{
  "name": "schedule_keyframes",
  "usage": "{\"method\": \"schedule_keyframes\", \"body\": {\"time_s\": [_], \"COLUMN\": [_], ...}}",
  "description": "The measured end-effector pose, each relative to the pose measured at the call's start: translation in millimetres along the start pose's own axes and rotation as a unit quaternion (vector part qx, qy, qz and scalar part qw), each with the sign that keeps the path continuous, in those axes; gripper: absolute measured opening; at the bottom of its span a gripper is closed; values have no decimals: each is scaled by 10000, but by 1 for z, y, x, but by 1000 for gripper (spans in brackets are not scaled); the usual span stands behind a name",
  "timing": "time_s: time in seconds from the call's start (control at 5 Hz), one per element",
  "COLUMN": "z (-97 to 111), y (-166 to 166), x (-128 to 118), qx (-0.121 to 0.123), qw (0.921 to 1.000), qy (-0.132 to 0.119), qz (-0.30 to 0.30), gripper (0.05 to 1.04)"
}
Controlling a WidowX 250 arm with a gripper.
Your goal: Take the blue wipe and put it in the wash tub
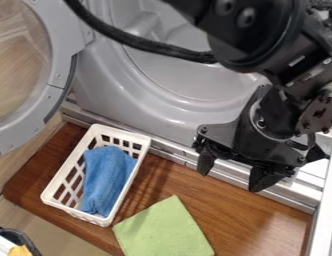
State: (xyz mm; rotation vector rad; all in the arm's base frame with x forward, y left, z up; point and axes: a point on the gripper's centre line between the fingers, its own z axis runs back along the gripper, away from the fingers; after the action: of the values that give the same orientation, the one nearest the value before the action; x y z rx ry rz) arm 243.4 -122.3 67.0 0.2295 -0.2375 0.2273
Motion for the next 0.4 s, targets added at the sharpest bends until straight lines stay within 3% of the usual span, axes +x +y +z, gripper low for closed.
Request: {"method": "schedule_keyframes", "body": {"time_s": [0.4], "z": [-10], "y": [14], "x": [-1], "qx": [123], "qw": [9998], "qy": [164], "qz": [61], "gripper": [1001]}}
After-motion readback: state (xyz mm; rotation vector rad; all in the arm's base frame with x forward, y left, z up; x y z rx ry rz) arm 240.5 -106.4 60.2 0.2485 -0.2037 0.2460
